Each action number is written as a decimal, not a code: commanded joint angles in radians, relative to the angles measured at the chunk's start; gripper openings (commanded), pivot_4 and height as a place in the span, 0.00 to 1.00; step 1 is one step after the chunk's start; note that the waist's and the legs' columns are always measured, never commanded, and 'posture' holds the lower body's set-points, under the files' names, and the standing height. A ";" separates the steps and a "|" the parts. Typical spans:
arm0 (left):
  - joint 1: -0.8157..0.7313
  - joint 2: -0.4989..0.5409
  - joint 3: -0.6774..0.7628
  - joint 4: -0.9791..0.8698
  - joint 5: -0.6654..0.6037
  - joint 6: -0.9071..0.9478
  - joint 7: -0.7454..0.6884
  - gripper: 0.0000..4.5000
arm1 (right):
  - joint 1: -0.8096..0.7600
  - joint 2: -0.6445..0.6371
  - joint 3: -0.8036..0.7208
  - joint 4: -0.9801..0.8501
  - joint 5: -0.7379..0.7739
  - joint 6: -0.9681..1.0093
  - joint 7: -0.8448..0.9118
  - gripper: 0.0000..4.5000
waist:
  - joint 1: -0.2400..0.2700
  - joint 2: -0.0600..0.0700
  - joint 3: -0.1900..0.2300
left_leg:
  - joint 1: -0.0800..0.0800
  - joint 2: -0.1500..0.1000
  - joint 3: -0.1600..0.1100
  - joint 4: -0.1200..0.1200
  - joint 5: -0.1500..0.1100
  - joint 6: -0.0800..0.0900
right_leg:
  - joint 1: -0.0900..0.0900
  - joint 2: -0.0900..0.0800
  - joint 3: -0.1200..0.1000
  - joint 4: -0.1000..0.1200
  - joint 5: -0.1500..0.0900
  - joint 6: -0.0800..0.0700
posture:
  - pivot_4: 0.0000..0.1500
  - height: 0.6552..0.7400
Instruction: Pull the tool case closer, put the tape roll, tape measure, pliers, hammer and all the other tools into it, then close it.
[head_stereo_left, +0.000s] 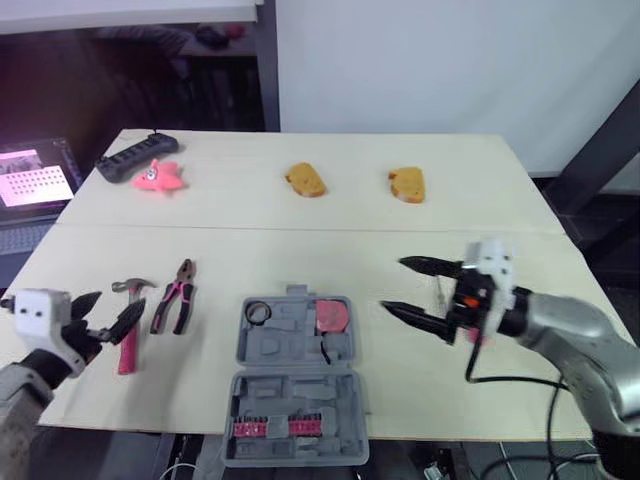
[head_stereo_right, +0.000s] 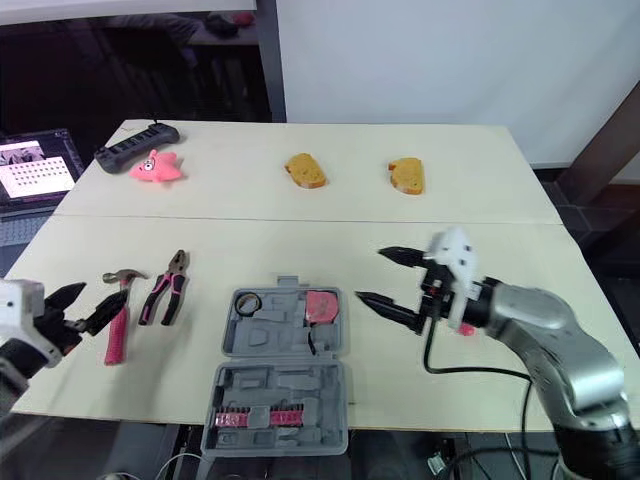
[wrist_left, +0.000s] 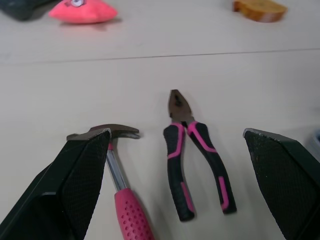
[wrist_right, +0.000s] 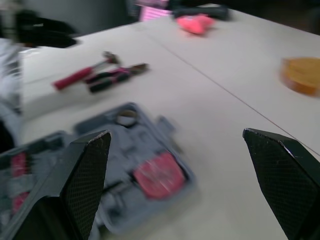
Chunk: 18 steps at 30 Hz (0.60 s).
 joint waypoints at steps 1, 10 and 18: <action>-0.048 -0.002 -0.048 -0.084 -0.004 0.127 0.105 1.00 | -0.071 -0.005 0.069 -0.004 0.003 0.020 0.030 0.99 | 0.001 0.000 0.000 | 0.000 0.000 0.000 0.001 0.000 0.000 | 0.000 0.000 0.000 0.000 0.000 0.000 | 1.00 1.00; -0.370 -0.017 -0.204 0.060 0.049 0.456 0.310 1.00 | -0.164 0.035 0.195 0.016 -0.031 0.033 0.032 0.99 | -0.003 0.000 0.000 | -0.002 0.000 -0.004 0.006 0.000 0.000 | 0.001 0.000 -0.004 0.002 0.000 0.000 | 1.00 1.00; -0.458 -0.030 -0.276 0.202 0.125 0.473 0.316 1.00 | -0.153 0.034 0.191 -0.002 -0.034 0.055 0.005 0.99 | -0.001 0.000 0.000 | -0.002 0.000 -0.005 0.007 -0.001 0.002 | 0.001 0.000 -0.004 0.003 0.000 0.000 | 1.00 1.00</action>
